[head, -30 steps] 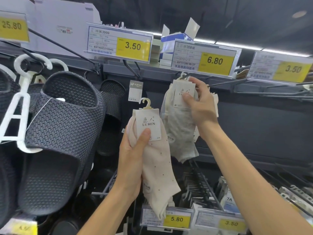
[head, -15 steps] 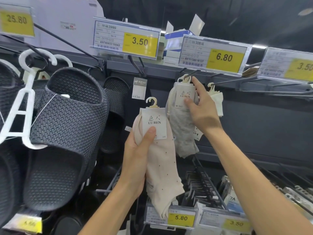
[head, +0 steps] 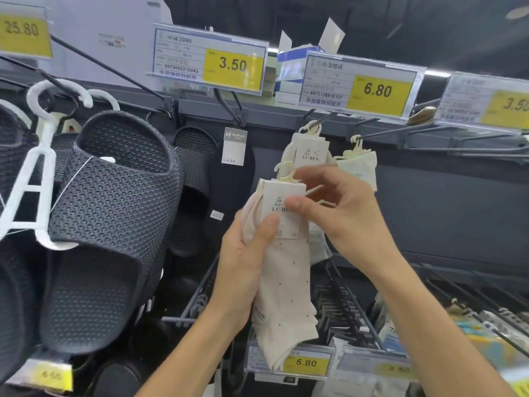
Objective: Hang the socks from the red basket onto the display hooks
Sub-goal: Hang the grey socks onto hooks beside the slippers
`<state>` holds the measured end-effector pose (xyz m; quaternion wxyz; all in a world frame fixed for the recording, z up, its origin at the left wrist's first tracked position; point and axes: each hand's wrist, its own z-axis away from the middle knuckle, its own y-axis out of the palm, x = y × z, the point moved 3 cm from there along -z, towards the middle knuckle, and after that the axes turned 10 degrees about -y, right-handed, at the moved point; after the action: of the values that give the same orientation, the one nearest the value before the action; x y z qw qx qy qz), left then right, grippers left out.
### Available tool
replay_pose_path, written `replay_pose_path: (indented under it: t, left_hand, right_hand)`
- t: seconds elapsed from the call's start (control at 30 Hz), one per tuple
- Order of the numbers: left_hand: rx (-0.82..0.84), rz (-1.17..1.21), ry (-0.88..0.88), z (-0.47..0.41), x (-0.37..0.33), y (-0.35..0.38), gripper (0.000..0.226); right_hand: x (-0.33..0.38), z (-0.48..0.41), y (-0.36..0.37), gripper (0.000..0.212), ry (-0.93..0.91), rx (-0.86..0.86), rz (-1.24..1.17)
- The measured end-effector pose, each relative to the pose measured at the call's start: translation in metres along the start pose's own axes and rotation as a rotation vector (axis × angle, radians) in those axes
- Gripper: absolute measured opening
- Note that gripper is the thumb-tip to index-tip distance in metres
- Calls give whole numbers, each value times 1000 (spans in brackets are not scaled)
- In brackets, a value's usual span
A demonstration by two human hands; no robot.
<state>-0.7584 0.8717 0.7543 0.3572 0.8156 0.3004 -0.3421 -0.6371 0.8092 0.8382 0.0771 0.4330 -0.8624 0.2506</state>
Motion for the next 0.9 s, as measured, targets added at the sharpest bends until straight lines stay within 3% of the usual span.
replay_pose_path:
  t: [0.17,0.27,0.37,0.53,0.73,0.9]
  left_hand:
    - [24,-34,-27,-1,5,1,47]
    - [73,-85,3,-1,6,1,34]
    - [127,-203,-6,-2,11,-2,23]
    - [150,-427,-90,1,30,-9,38]
    - [198,-739,-167,10,40,-6,48]
    - [188,-897,-191,19,39,-8,51]
  right_hand:
    - [-13,1,-2,16,125,76,-65]
    - [-19,2,-2,11,167,111,-145]
    - [-27,-3,-13,13,195,-34,-218]
    - [-42,-23,-40,19,216,-346,-97]
    - [-54,-52,-36,30,186,-340,2]
    - [-57,-67,-26,22,79,-375,33]
